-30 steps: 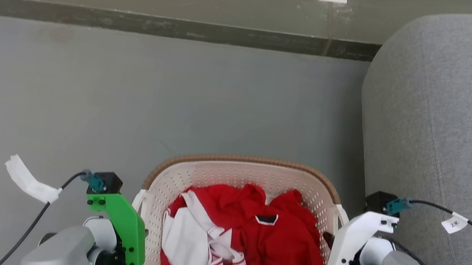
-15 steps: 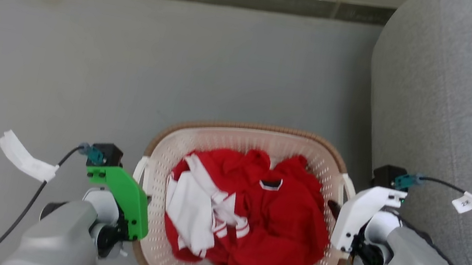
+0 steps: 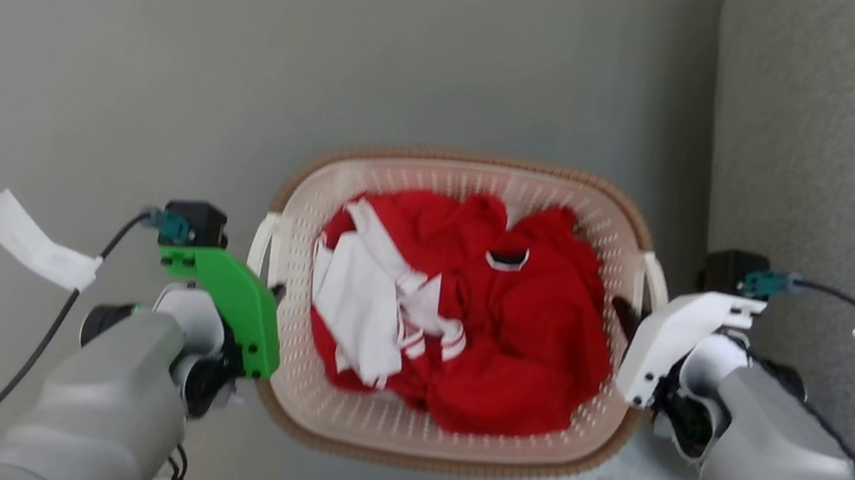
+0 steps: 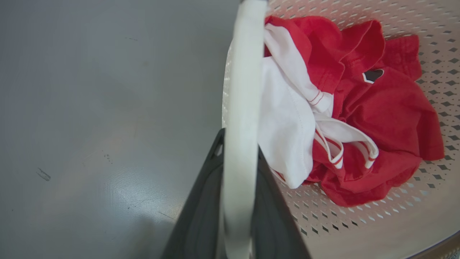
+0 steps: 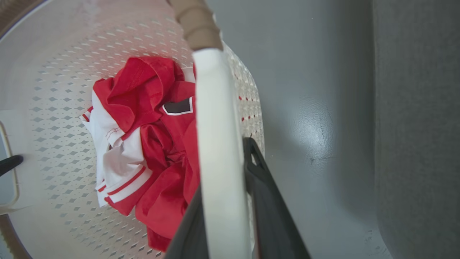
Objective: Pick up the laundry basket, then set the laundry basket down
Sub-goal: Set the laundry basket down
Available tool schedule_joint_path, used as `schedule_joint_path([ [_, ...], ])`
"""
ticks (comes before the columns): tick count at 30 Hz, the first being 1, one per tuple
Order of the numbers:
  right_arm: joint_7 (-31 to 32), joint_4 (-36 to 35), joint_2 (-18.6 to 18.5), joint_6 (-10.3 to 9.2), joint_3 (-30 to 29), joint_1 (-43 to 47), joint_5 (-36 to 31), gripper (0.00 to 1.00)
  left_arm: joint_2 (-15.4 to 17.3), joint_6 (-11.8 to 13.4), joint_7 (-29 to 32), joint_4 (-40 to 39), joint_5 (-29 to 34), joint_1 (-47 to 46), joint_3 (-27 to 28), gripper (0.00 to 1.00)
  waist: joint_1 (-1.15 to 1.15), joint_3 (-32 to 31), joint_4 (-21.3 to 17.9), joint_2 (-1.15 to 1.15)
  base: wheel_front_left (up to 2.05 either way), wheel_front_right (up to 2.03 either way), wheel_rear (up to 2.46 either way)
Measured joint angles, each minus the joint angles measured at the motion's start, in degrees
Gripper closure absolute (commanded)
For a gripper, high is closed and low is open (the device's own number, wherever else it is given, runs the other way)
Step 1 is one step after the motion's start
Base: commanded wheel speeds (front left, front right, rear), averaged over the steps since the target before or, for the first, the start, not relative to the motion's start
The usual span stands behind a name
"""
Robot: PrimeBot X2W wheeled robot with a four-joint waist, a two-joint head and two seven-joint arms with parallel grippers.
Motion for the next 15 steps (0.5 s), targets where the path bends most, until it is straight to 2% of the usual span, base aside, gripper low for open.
schedule_joint_path([
  [15, -4.27, -1.61, -1.8, 0.02, 0.44, -3.98, 0.0, 1.0, -0.05, 0.67, -5.25, -0.85, 0.68, -4.6, -0.29, 1.0, 0.01, 9.74, 0.3, 0.0, 0.0, 0.0, 0.0],
])
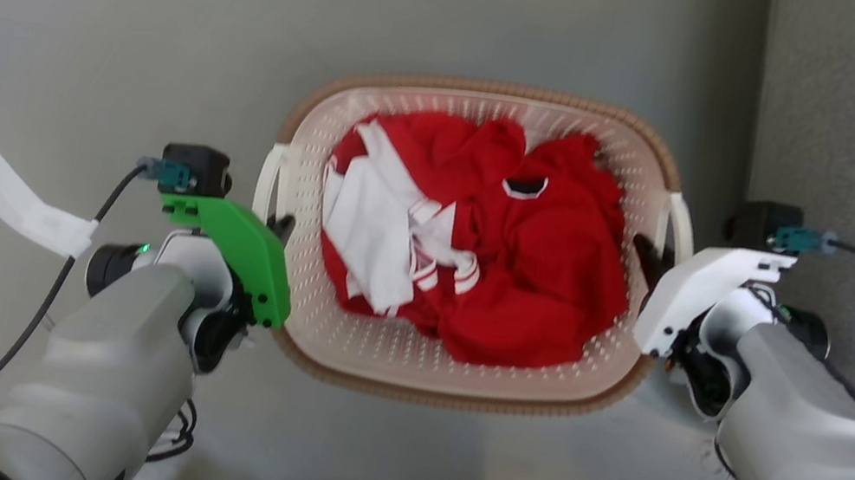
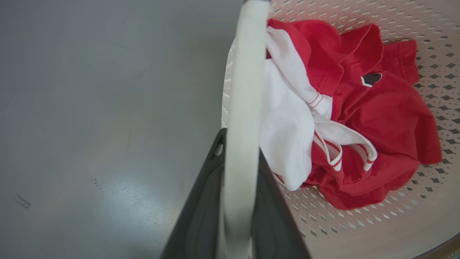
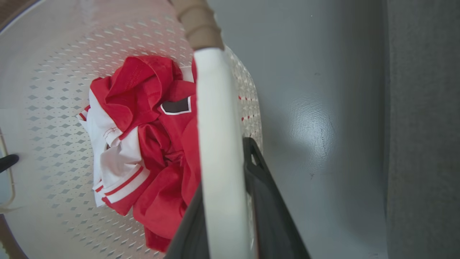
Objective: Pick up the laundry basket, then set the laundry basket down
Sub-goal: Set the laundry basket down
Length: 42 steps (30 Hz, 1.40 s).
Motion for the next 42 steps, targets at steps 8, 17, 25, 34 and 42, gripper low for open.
schedule_joint_path([
  [8, -1.98, -0.62, -1.18, 0.03, 0.22, -1.96, 0.02, 1.0, -0.03, 0.63, -2.09, -1.34, 0.0, -2.07, -0.46, 1.0, 0.0, 4.84, 0.13, 0.0, 0.0, 0.0, 0.0],
  [17, -3.45, -0.96, -1.47, 0.03, 0.77, -3.54, 0.43, 1.0, 0.01, 1.68, -3.59, -1.72, -0.01, -4.25, -0.66, 1.0, 0.0, 9.86, 0.58, 0.0, 0.0, 0.0, 0.0],
  [25, -4.69, -0.97, -1.79, 0.03, 1.33, -5.01, 0.54, 1.0, 0.01, 1.97, -5.33, -1.87, -0.02, -6.03, -1.2, 1.0, 0.0, 13.22, 0.95, 0.0, 0.0, 0.0, 0.0],
  [34, -5.35, -0.74, -1.86, 0.03, 2.08, -5.54, 0.97, 1.0, 0.02, 2.45, -5.8, -1.88, -0.65, -6.56, -2.1, 1.0, 0.0, 14.89, 1.09, 0.0, 0.0, 0.0, 0.0],
  [42, -5.36, -0.24, -1.71, 0.05, 2.64, -5.88, 1.86, 0.56, 0.05, 2.47, -5.83, -1.75, -1.67, -6.86, -2.6, 0.73, 0.0, 15.38, 1.02, 0.0, 0.0, 0.0, 0.0],
])
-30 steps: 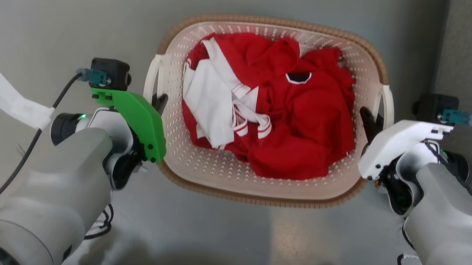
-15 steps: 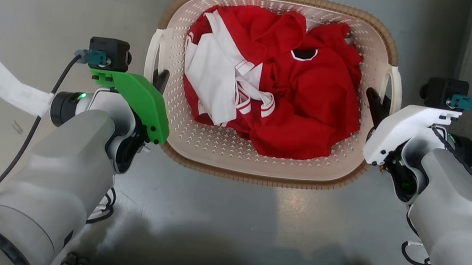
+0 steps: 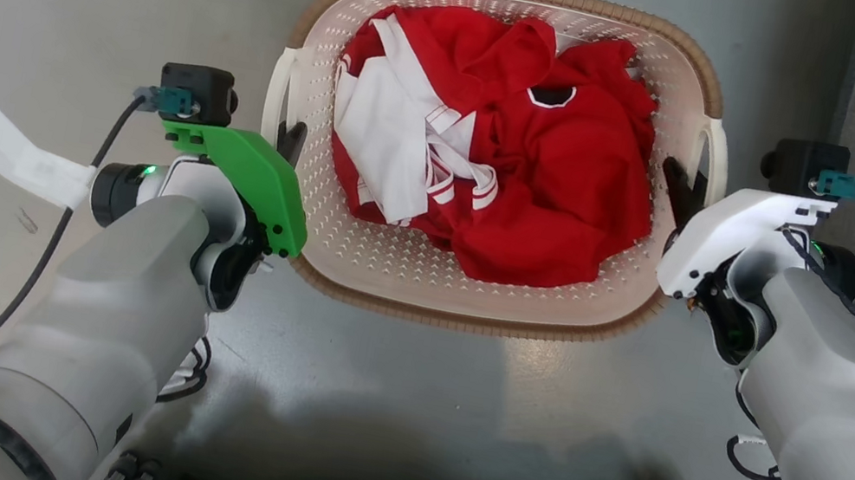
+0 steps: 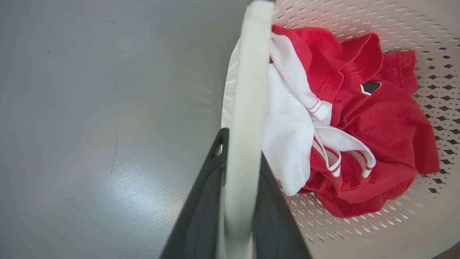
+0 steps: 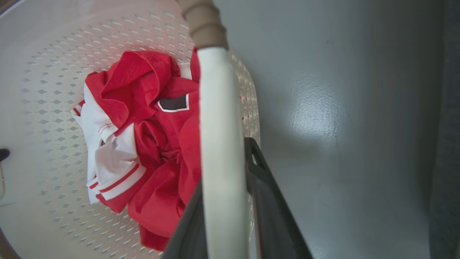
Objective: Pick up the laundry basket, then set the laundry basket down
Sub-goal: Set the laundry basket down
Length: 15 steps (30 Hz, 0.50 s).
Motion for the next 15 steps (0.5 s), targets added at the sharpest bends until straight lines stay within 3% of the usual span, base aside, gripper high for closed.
schedule_joint_path([
  [1, 0.0, 0.04, 0.0, 0.18, 0.1, -0.07, 0.1, 0.0, 0.01, 0.0, -0.01, -0.01, -0.29, -0.03, 0.05, 0.07, 0.0, 0.03, -0.01, 0.0, 0.0, 0.0, 0.0],
  [2, -0.01, 0.08, 0.11, 0.51, 0.19, -0.08, 0.11, 0.0, 0.02, 0.0, -0.02, -0.04, -0.38, -0.13, 0.07, 0.0, 0.0, 0.04, -0.01, 0.0, 0.0, 0.0, 0.0],
  [15, -1.05, 1.04, 0.79, 0.57, 1.11, -0.64, 0.64, 0.0, -0.01, 0.0, -0.03, 0.22, -1.15, -0.58, -0.94, 0.0, 0.0, -0.67, -0.17, 0.0, 0.0, 0.0, 0.0],
])
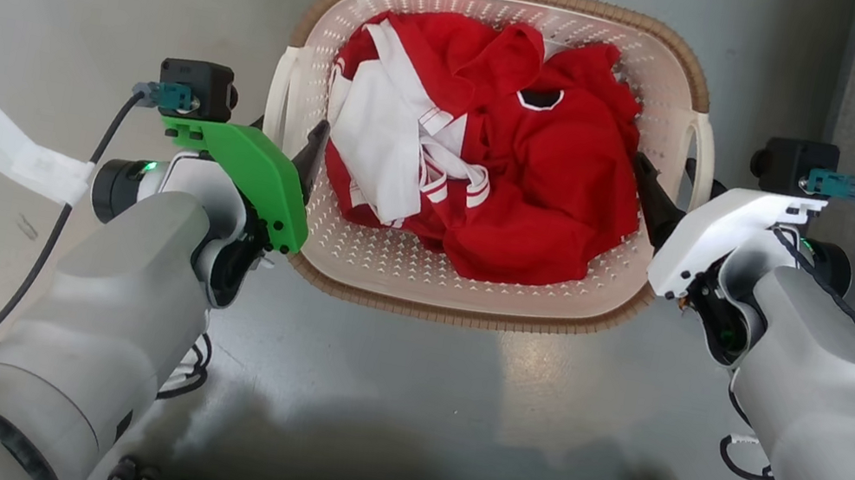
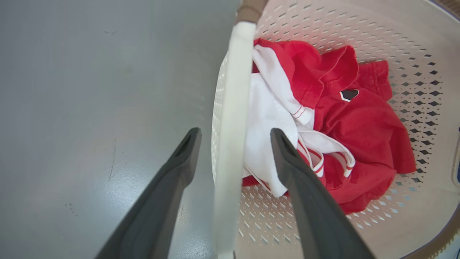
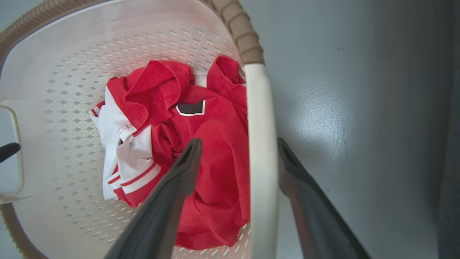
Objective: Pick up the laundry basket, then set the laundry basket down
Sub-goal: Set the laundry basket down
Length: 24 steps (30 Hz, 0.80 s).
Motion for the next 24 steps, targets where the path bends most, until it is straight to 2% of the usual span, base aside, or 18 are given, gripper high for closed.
schedule_joint_path([
  [11, -1.24, 1.91, 0.34, 0.0, 0.29, 0.13, 1.05, 0.0, 0.0, -0.11, -2.14, 2.13, -1.46, 0.11, -0.31, 0.0, 0.0, -3.8, -0.32, 0.0, 0.0, 0.0, 0.0],
  [24, -3.03, 1.98, 1.25, 0.0, 1.24, 2.64, 1.47, 0.0, 0.0, -1.37, -5.56, 2.7, -1.46, 2.6, -0.74, 0.0, -0.01, -12.33, -1.09, 0.0, 0.0, 0.0, 0.0],
])
